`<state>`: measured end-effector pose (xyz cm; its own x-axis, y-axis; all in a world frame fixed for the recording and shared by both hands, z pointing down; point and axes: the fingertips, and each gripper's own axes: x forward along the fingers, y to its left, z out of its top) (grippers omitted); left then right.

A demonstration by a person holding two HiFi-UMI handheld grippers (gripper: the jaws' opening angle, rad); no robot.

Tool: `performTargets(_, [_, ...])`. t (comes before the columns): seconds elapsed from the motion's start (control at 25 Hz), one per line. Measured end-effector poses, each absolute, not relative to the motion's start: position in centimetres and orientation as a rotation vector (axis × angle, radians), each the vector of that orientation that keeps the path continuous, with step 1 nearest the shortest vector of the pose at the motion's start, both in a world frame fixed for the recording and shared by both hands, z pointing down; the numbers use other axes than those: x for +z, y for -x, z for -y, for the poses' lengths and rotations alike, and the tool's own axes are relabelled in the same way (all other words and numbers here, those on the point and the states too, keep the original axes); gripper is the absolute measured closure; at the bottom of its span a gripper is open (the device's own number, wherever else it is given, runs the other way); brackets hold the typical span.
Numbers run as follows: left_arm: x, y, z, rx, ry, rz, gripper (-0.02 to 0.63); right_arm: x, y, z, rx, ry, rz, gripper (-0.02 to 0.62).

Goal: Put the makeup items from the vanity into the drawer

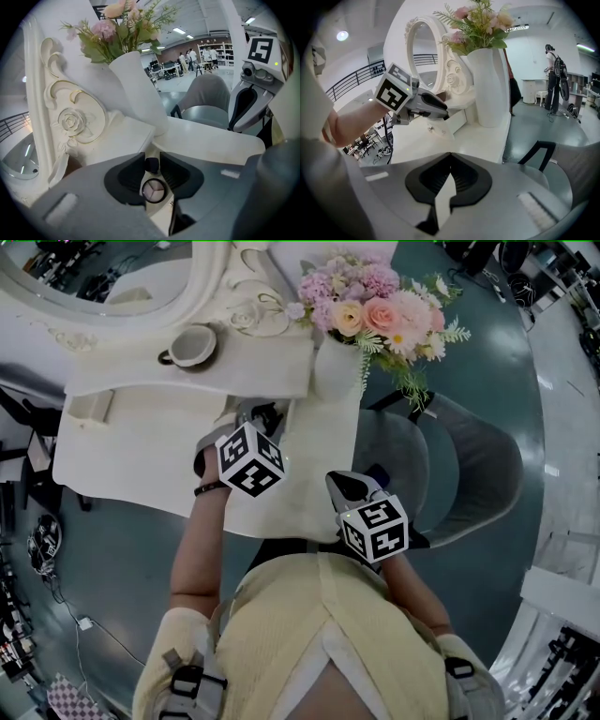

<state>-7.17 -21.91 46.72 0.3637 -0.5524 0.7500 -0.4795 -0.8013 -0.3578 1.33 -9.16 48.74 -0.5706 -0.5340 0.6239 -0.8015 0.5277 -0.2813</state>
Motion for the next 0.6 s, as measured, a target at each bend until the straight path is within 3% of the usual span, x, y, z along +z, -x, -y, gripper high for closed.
performTargets(0.6, [43.0,8.7,22.0,-1.124,2.619,-1.218,0.499,48.6,-0.5,9.1,0.753,-1.045,2.322,0.592])
